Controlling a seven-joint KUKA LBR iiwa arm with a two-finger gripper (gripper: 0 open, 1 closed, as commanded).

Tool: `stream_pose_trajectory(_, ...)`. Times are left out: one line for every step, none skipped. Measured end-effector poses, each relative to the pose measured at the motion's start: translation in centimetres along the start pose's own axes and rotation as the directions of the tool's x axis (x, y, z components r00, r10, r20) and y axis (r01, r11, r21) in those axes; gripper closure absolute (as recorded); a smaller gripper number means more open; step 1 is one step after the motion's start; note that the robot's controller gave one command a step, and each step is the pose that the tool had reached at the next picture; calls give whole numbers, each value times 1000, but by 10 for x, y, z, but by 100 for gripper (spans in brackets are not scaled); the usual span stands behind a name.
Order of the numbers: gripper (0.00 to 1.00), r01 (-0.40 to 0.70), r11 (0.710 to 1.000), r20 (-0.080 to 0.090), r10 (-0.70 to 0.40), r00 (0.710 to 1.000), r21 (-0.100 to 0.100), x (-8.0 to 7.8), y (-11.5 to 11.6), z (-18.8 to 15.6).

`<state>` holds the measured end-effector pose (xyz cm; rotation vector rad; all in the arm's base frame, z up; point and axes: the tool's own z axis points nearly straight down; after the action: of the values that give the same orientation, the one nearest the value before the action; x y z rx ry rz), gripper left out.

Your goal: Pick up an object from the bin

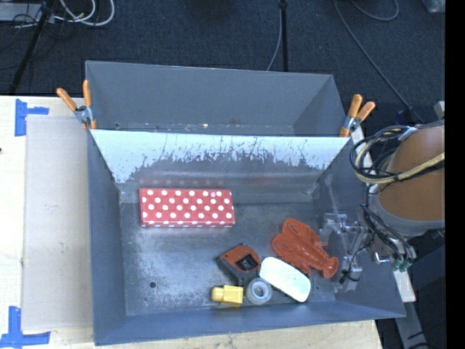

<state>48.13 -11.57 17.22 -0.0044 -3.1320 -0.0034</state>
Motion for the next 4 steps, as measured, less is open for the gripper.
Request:
stream_pose_trajectory(0,4,1000,7,-4,1000,1,-2,0,-4)
stream_pose_trajectory(0,60,998,10,-60,998,4,0,23,27)
stream_pose_trajectory(0,53,999,8,-53,999,1,-5,40,101)
stream_pose_trajectory(100,196,981,35,-196,980,14,-7,47,97)
